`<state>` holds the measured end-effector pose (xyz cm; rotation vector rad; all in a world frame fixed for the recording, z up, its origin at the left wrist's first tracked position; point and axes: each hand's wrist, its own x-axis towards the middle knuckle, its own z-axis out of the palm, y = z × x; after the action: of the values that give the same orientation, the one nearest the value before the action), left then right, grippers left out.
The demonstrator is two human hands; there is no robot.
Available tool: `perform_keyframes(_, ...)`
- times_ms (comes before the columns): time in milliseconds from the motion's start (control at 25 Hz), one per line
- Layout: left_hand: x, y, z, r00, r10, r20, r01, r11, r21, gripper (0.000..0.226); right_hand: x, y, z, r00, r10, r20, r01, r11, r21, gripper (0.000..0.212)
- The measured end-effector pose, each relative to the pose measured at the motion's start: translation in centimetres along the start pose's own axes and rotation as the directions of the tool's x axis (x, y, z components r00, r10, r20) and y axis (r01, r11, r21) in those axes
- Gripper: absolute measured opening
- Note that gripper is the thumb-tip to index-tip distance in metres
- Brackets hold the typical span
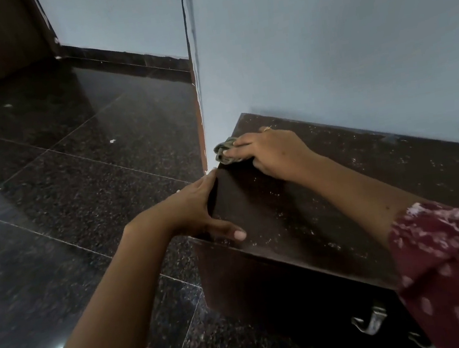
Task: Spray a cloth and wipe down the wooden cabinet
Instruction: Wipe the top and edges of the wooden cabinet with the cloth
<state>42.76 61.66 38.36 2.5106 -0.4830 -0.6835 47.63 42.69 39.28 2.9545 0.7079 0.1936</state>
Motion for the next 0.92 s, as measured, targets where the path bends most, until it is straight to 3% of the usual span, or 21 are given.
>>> perform_keyframes(240,2.4,0.6,0.5,0.991,0.024,-0.131,0.004,0.979,0.205,0.090,5.4,5.1,1.5,0.985,0.172,0.028,-0.172,0.985,0.005,0.052)
perform_keyframes(480,3.8,0.3,0.5,0.981,0.011,-0.193,0.025,0.983,0.184,0.065,7.9,6.6,2.2,0.926,0.377,0.003,-0.377,0.926,-0.004,0.046)
perform_keyframes(640,3.7,0.0,0.5,0.976,0.014,-0.218,-0.006,0.999,0.036,0.063,5.5,4.0,2.1,0.944,0.328,-0.047,-0.330,0.942,-0.060,0.046)
perform_keyframes(920,2.9,1.2,1.1,0.966,-0.092,-0.240,0.000,0.934,-0.358,0.071,-2.8,-3.9,-0.9,0.970,0.242,0.000,-0.242,0.969,0.043,0.045)
